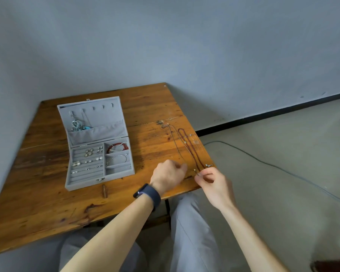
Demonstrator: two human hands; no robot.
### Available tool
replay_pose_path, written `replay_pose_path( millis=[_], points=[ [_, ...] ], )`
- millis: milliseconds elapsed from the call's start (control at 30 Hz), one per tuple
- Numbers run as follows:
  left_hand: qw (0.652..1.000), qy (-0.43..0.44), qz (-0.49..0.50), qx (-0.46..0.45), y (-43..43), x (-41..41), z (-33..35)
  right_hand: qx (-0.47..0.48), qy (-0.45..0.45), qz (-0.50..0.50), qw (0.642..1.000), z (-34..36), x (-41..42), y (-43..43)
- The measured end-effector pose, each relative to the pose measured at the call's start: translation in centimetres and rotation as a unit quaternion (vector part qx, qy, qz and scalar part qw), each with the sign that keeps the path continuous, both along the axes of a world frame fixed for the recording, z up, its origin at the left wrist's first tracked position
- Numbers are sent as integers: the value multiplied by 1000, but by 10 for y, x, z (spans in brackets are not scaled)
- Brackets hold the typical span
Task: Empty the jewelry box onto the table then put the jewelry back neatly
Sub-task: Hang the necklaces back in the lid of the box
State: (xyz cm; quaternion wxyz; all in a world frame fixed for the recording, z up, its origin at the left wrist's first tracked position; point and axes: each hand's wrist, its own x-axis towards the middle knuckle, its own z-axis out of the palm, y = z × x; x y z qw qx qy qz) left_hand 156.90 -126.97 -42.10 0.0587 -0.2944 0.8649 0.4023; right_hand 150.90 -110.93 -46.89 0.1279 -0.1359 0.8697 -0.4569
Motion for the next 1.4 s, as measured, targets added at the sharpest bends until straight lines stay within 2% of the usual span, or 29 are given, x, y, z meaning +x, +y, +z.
replay_pose_path(
  millis=[67, 167, 233, 333, 433, 500, 667, 800, 867, 1000, 1067, 1167, 1267, 1400],
  points=[
    [992, -58, 23, 111, 0, -14, 14, -52, -26, -1, 998, 11, -2, 1],
    [959, -101, 58, 260, 3, -27, 18, -95, -45, 6, 994, 25, -4, 3],
    [930, -75, 106, 343, 4, -33, 12, -108, -45, 8, 993, 33, -4, 4],
    [882, 15, 163, 441, -2, -44, 8, -114, -41, 3, 993, 38, -3, 7],
    [859, 88, 178, 471, -19, -53, 21, -96, -38, 7, 995, 38, 0, 10],
    [861, 123, 183, 459, -38, -57, 36, -82, -33, 9, 996, 35, 2, 13],
    [891, 163, 181, 382, -93, -44, 73, -81, -27, 46, 995, 24, 7, 10],
    [882, 201, 198, 377, -134, -19, 95, -82, -26, 74, 994, 21, 12, -14],
    [890, 215, 202, 348, -155, -1, 107, -80, -20, 92, 992, 22, 13, -30],
    [894, 232, 216, 318, -198, 45, 135, -70, 29, 123, 990, 24, 11, -71],
    [908, 239, 235, 253, -219, 69, 146, -58, 56, 144, 986, 24, 7, -97],
    [942, 234, 238, 41, -243, 100, 155, -24, 119, 170, 978, 23, -1, -142],
    [923, 283, 248, -80, -267, 119, 162, -6, 182, 185, 966, 32, -9, -196],
    [878, 359, 281, -146, -288, 127, 174, -10, 239, 230, 943, 55, -20, -269]
  ],
)
